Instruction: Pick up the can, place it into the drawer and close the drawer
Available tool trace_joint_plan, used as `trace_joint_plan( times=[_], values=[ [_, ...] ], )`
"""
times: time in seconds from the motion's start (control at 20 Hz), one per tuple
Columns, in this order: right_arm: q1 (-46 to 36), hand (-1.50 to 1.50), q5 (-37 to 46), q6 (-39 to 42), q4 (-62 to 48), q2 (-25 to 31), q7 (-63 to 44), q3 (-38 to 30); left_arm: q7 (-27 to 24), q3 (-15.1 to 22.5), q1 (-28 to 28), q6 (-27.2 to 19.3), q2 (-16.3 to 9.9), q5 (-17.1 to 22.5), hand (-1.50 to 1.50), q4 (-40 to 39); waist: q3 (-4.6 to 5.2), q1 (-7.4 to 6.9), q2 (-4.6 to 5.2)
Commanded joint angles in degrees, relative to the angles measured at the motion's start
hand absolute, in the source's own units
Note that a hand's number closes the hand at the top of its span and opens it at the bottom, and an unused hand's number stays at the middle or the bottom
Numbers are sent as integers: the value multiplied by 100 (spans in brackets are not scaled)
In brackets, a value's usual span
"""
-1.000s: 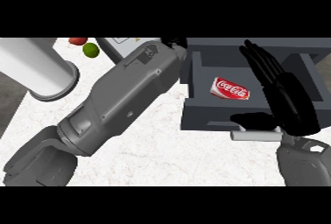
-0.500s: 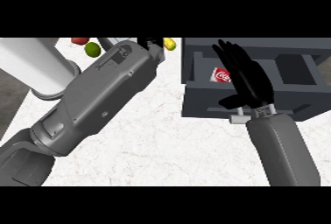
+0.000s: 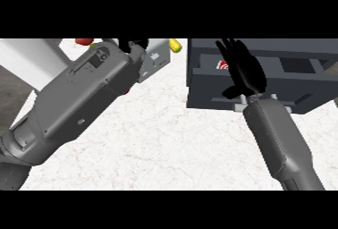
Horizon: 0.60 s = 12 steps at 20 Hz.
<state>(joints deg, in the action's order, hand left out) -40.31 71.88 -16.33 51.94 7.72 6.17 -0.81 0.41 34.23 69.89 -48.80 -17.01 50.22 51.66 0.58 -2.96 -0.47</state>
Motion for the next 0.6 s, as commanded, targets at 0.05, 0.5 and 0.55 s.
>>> trace_joint_plan(
  times=[0.05,0.5,0.55],
  values=[
    [-342,-150,200,-919,-1163,-171,-90,-214,27,-134,-484,176,-429,-84,-150,469,-62,-11,101],
    [-1282,-150,221,-1760,-2556,79,84,-698,403,-190,-438,107,-647,-235,-150,807,-69,-104,166],
    [-1554,-150,188,-1661,-2665,263,180,-769,377,-87,-594,-56,-560,-293,-150,961,-70,-181,169]
  ],
)
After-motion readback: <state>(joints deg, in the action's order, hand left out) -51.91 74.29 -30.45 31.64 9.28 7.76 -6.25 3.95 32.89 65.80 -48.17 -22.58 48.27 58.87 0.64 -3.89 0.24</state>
